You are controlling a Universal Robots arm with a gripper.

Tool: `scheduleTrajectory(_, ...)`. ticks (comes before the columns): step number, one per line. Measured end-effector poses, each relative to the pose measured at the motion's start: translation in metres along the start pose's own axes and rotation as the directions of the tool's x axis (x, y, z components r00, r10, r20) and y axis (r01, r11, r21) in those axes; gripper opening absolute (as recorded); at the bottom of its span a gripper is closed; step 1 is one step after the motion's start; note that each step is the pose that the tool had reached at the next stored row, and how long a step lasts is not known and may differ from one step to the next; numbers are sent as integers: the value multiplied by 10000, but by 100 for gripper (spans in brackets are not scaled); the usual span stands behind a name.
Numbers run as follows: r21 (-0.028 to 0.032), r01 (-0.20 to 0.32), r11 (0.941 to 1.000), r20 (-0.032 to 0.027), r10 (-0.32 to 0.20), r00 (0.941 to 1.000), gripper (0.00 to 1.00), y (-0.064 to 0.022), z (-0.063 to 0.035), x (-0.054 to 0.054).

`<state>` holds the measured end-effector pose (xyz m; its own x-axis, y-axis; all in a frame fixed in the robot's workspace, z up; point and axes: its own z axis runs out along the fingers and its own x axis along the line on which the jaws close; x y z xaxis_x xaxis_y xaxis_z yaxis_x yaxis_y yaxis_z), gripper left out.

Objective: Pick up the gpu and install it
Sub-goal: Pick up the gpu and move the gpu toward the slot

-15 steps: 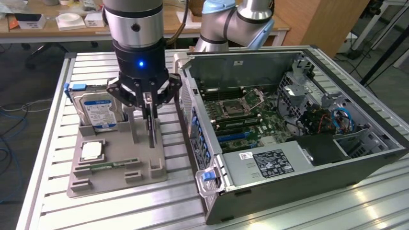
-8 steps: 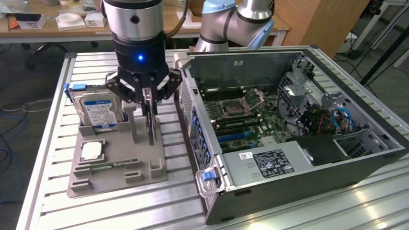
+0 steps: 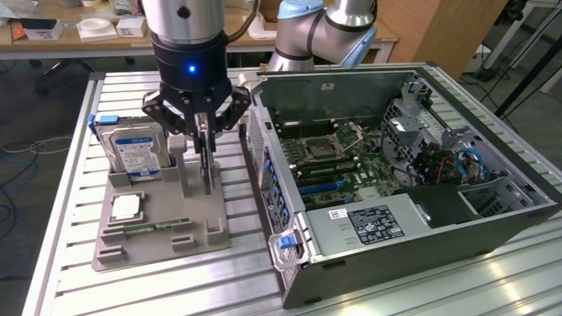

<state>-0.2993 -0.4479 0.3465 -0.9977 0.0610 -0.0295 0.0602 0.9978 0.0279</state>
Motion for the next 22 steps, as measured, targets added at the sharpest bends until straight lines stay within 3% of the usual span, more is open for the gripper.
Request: scheduleTrajectory(22,4,0,10000,0,0,10000,26,9,-344,-10)
